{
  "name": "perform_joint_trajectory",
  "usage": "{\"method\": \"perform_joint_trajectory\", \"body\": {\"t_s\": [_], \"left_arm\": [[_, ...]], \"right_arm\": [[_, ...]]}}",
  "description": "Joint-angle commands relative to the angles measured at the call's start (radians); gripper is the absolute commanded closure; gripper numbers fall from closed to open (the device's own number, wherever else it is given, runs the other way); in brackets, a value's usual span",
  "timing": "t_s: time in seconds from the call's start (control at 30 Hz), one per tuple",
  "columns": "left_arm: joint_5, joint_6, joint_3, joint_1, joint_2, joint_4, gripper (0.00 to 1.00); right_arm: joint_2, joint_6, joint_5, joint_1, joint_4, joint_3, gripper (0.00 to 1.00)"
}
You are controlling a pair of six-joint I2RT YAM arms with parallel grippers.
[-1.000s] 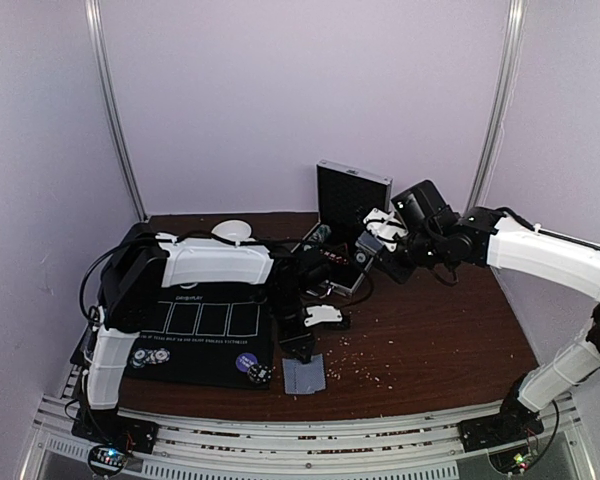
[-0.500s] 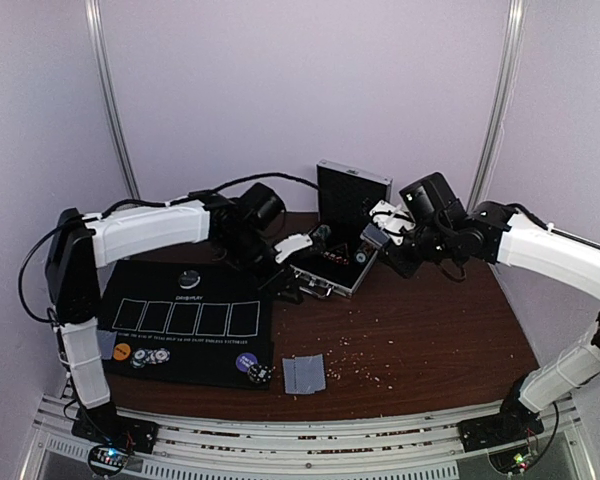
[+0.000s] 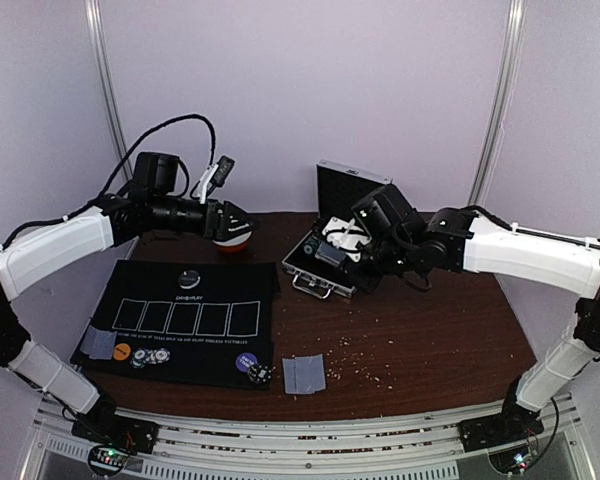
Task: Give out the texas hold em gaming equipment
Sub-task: Pick up the poker card from the face-down deck piles.
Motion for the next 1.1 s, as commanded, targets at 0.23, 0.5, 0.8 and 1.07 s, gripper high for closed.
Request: {"method": "perform_joint_trajectory", "body": {"t_s": [0.23, 0.5, 0.8, 1.07], "left_arm": [[0.087, -0.086, -0.056, -0.062, 0.015, 0.118, 0.13], [0.107, -0.083, -0.057, -0.088, 0.056, 0.128, 0.12], [0.127, -0.017, -0.029, -0.117, 0.092, 0.078, 0.13], [0.086, 0.03, -0.02, -0.116, 0.06, 0.076, 0.15]], "right_arm": [[0.159, -0.056, -0.073, 0.118, 0.115, 0.16, 0.59], [0.216, -0.061, -0.1, 0.135, 0.119, 0.212, 0.59], [0.232, -0.062, -0.108, 0.138, 0.119, 0.222, 0.59], [0.235, -0.066, -0.12, 0.137, 0.11, 0.228, 0.59]]}}
